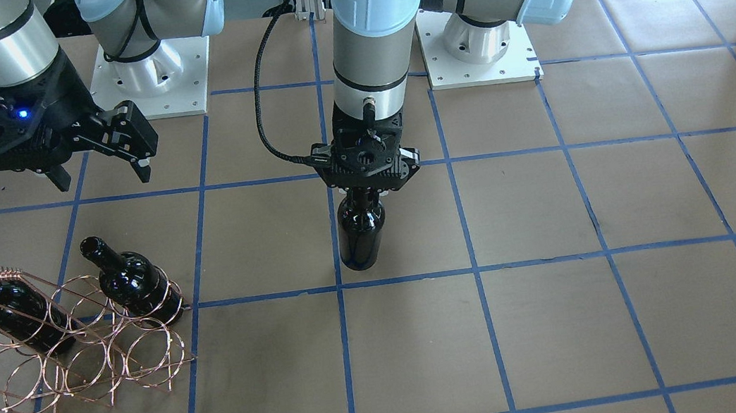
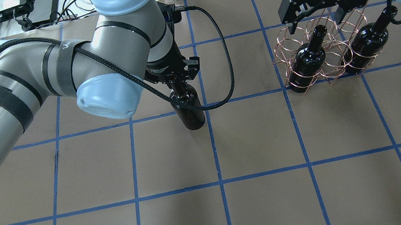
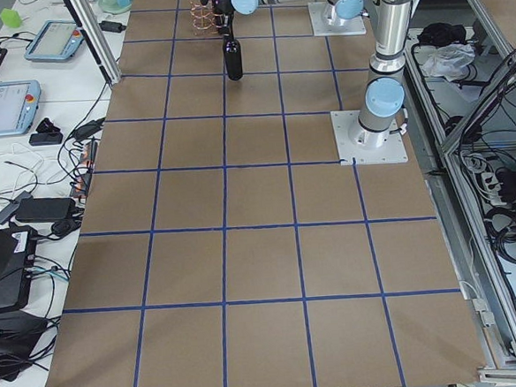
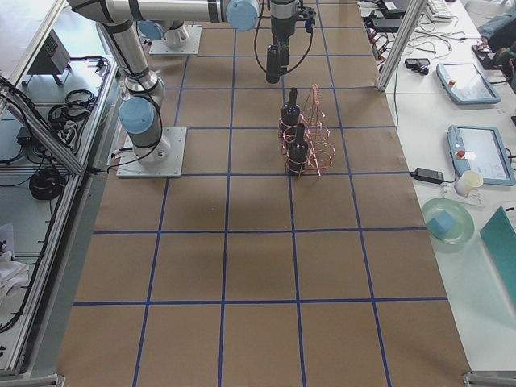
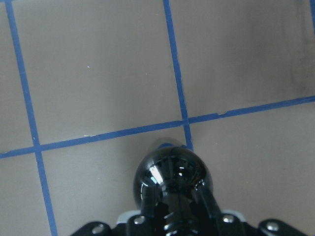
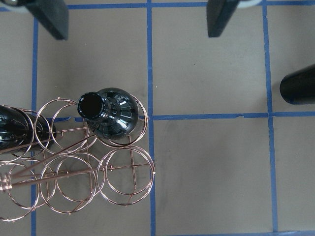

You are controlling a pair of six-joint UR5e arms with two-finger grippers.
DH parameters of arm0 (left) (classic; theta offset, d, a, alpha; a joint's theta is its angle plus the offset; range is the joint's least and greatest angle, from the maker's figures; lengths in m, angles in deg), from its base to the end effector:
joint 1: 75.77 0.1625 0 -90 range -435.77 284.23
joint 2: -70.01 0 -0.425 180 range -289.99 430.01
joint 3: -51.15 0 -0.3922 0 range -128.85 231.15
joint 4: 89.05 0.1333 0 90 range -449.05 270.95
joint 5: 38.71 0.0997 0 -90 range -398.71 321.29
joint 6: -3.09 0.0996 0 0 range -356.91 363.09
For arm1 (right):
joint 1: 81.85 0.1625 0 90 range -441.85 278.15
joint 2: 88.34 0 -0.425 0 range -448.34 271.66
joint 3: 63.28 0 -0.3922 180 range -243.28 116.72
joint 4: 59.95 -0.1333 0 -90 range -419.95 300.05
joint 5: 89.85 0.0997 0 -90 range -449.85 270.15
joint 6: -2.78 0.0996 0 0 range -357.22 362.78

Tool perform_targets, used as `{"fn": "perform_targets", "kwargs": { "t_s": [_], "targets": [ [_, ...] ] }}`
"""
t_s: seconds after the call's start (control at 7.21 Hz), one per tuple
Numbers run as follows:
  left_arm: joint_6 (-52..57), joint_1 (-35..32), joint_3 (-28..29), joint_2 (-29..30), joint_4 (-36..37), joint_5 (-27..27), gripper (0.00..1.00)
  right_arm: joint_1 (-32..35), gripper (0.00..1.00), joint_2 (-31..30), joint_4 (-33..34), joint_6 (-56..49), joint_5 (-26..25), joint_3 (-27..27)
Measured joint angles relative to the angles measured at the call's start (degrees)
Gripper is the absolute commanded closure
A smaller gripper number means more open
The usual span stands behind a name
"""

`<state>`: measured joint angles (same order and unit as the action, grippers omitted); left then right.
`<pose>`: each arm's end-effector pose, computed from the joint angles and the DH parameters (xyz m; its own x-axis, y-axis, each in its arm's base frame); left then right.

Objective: Place wine into wine basket
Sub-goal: 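Carry the bottle toward the table center and set it upright, then open the left gripper and withdraw while the right gripper reaches toward the bottle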

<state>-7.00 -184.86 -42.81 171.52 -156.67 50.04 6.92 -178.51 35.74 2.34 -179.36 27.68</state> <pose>-0.3157 -0.4979 0.3875 -0.9862 0.1600 0.0424 0.1543 0.9814 -0.1147 0.1234 -0.5015 0.4914 -0.9999 0.0131 -0.0079 0.0137 0.9962 -0.0855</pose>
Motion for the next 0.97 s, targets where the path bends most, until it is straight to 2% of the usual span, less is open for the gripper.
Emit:
{"fn": "perform_targets", "kwargs": {
  "t_s": [0.42, 0.69, 0.97],
  "targets": [
    [-0.1, 0.0, -0.3, 0.5, 0.1, 0.2, 1.0, 0.0, 0.0, 0.0, -0.1, 0.0, 0.0, 0.0],
    [-0.7, -0.1, -0.3, 1.0, 0.2, 0.1, 0.04, 0.0, 0.0, 0.0, -0.1, 0.0, 0.0, 0.0],
    [-1.7, -0.3, -0.3, 0.8, 0.2, 0.1, 0.0, 0.0, 0.0, 0.0, 0.0, 0.0, 0.1, 0.0]
  ]
}}
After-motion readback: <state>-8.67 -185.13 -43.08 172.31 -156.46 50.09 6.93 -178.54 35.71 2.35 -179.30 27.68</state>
